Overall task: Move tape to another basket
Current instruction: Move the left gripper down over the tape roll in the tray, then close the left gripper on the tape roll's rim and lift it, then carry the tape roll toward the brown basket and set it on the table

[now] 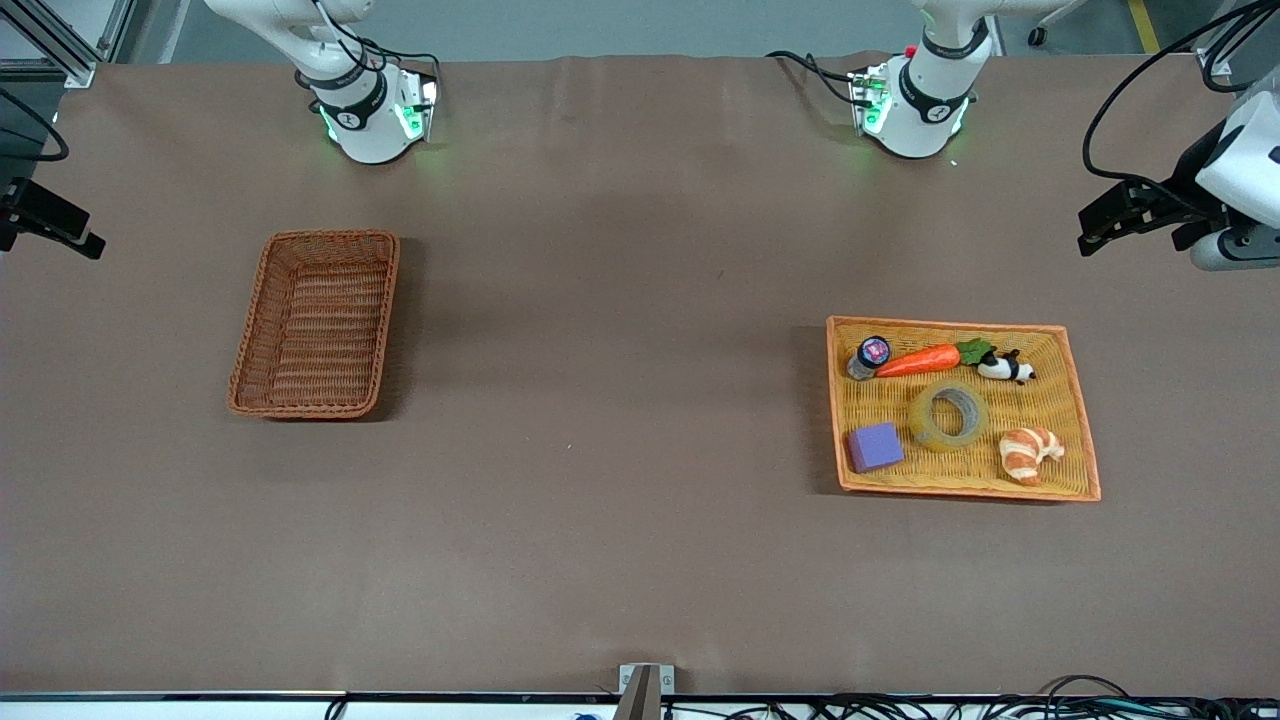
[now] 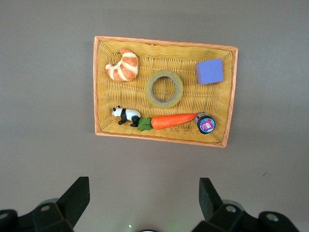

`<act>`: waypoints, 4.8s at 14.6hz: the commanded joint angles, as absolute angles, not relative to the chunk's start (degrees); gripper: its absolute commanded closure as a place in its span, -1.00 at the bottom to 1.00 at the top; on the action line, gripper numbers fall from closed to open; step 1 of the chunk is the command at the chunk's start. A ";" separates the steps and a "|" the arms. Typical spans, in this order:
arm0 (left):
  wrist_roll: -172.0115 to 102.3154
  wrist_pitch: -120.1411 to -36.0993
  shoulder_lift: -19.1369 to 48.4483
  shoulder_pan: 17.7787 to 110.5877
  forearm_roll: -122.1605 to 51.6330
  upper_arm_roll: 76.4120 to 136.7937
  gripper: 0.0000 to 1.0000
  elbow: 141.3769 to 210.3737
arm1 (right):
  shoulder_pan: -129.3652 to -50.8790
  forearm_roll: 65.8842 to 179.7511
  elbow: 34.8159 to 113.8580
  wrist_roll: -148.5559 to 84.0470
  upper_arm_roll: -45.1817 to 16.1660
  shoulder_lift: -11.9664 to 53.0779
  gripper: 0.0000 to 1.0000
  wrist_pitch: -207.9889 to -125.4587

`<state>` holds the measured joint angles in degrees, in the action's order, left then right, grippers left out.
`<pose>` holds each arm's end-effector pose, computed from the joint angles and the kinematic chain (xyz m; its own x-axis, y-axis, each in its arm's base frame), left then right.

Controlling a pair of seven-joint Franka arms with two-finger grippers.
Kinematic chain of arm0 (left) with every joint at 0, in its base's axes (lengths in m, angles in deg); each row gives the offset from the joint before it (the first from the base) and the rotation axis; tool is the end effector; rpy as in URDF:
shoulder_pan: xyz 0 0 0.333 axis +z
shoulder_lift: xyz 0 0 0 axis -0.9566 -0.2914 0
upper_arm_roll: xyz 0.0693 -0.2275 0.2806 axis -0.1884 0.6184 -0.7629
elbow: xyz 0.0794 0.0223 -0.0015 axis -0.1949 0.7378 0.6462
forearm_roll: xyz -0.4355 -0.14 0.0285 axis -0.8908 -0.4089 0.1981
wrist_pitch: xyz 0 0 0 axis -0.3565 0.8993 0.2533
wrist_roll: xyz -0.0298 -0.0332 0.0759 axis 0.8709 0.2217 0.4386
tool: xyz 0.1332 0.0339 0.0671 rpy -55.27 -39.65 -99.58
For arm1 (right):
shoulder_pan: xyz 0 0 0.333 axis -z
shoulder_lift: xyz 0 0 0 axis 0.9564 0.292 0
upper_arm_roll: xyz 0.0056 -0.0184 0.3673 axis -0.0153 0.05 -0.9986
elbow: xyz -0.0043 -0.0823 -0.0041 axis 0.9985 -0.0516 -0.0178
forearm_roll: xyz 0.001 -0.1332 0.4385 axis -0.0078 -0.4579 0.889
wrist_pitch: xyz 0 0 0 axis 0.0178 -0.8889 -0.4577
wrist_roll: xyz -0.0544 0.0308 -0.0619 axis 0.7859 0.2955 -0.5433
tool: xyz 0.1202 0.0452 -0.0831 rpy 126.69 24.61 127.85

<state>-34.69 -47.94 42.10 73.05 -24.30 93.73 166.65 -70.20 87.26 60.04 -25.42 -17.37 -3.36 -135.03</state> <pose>0.6004 -0.0519 0.6421 0.9995 0.0181 -0.0267 0.0171 -0.9990 -0.0405 0.6046 -0.0534 0.6761 0.9924 -0.1230 -0.0082 -0.1231 -0.9921 -0.0239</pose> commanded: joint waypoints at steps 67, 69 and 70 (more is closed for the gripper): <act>-68.34 -72.05 8.13 59.11 -18.27 106.30 1.00 158.80 | -70.12 87.20 58.81 -25.90 -17.23 -2.64 -1.00 -134.07; -74.51 -73.19 5.05 55.23 -18.27 106.29 1.00 155.98 | -70.04 87.12 58.81 -26.69 -17.23 -2.64 -1.00 -134.07; -76.89 -74.41 4.08 53.30 -18.27 106.29 1.00 155.53 | -70.04 87.11 58.81 -26.70 -17.23 -2.64 -1.00 -134.07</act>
<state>-72.87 -74.15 7.02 56.03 -17.88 106.62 160.03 -70.20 87.26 60.03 -25.71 -17.30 -3.22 -135.00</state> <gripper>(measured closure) 0.784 0.000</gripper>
